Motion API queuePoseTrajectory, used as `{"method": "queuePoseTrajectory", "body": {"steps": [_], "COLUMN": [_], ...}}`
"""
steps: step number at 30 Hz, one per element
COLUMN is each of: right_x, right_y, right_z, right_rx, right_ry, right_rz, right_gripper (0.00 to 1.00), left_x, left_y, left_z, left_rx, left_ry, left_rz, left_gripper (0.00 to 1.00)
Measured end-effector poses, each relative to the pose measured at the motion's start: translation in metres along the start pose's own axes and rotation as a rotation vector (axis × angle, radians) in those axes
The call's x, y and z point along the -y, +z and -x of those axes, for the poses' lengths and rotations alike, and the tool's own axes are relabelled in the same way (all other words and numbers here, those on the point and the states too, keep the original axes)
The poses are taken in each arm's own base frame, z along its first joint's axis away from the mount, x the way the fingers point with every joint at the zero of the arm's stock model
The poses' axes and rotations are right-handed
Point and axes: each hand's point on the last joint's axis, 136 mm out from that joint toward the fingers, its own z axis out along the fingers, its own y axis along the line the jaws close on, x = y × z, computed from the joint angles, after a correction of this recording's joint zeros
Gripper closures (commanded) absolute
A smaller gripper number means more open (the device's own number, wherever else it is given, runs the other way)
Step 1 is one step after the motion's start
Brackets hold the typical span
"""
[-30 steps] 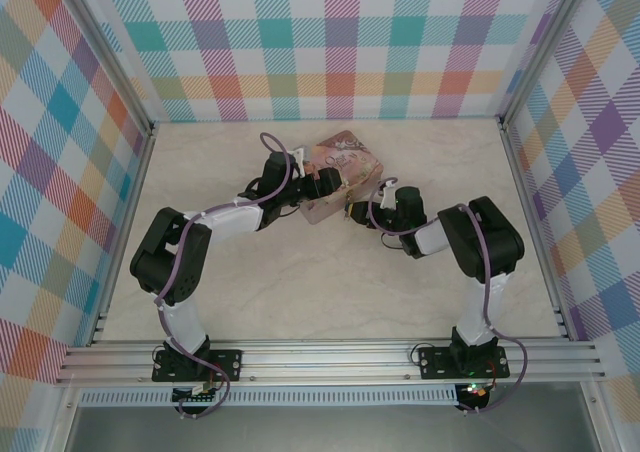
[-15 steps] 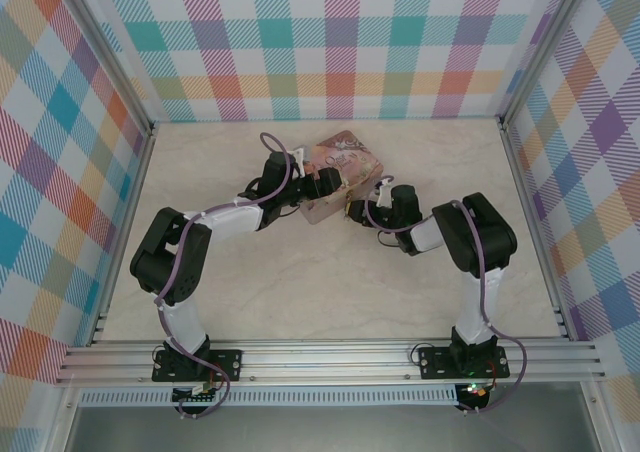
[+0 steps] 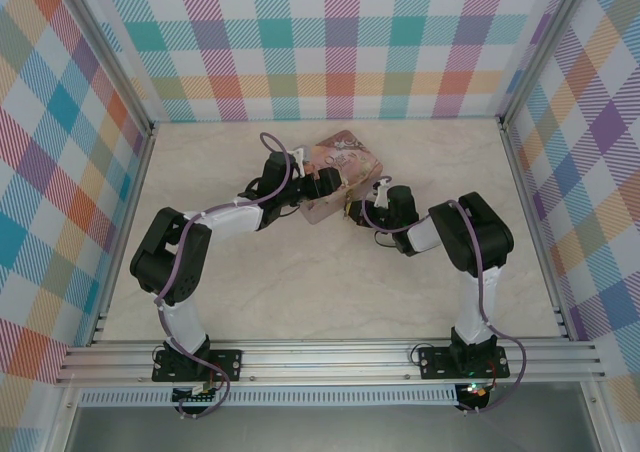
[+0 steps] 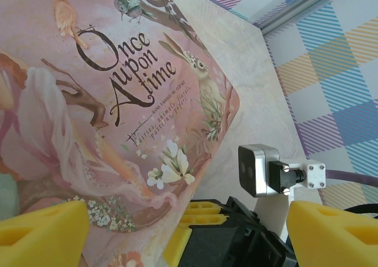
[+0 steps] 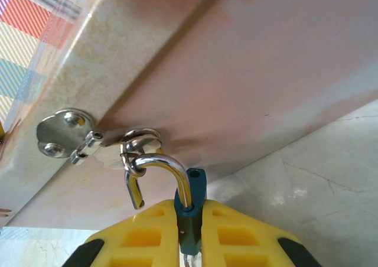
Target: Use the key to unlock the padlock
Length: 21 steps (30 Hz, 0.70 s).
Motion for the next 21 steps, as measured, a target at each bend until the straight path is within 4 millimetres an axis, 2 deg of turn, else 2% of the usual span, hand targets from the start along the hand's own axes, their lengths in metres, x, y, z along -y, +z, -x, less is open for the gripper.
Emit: {"method": "queuePoseTrajectory", "body": {"steps": [9, 21], "right_x": [0.001, -0.001], "right_y": [-0.001, -0.004], "right_z": [0.006, 0.012], "right_rx": [0.024, 0.017], "right_ry": [0.049, 0.2], "right_rz": [-0.017, -0.057], "right_gripper": [0.91, 0.92], "left_x": [-0.001, 0.0], "left_y": [-0.001, -0.001], "left_z": [-0.002, -0.003], "left_rx": [0.001, 0.014], "left_ry": [0.006, 0.013], "left_rz": [0.0, -0.014], "left_gripper": [0.13, 0.13]}}
